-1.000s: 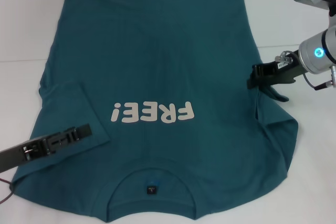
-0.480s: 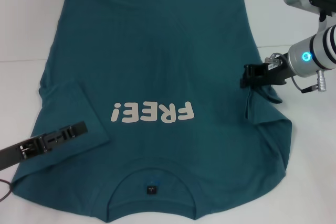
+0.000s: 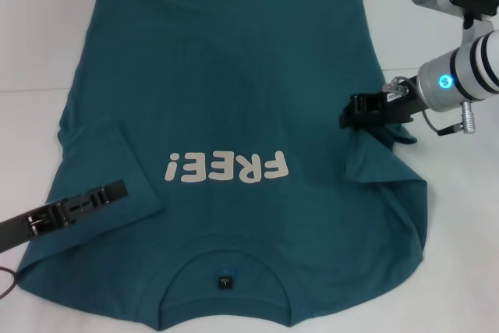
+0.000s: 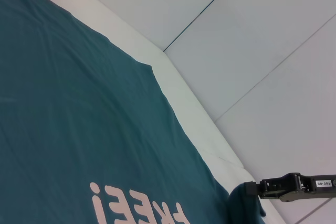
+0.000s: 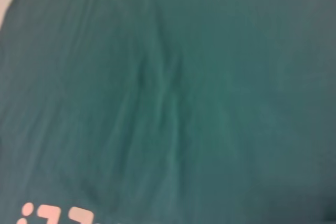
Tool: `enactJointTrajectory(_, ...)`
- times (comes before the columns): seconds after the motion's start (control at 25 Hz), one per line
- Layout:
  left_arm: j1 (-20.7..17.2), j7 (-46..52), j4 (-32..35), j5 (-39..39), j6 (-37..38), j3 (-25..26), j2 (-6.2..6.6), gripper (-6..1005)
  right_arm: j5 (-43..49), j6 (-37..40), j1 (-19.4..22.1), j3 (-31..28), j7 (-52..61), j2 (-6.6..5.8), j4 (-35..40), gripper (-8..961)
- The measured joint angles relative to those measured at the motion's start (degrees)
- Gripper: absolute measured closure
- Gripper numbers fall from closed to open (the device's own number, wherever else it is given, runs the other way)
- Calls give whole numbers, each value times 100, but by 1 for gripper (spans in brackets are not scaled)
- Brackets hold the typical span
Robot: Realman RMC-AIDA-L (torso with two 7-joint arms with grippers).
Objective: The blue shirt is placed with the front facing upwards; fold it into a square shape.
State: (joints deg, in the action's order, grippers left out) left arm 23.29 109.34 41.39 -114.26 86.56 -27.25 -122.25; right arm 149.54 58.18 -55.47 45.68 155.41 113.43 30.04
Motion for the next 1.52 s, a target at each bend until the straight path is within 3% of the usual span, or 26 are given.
enactJointTrajectory(0.08,0,0,0,0,0,0,0,277,-54,4,-22,6,-146,8,-26,892)
enactJointTrajectory(0.52,0,0,1,0,0,1,0,277,-252,-78,-51,4,-234,-18,-56,455)
enactJointTrajectory(0.64,0,0,1,0,-3,1,0,277,-244,-12,-94,10,-240,-27,-56,208)
enactJointTrajectory(1.24,-26,0,1,0,-9,7,0,278,-182,1174,-450,181,-373,-101,151,175)
enactJointTrajectory(1.52,-41,0,1,0,-8,9,-6,278,154,1364,-434,303,-40,-103,398,175)
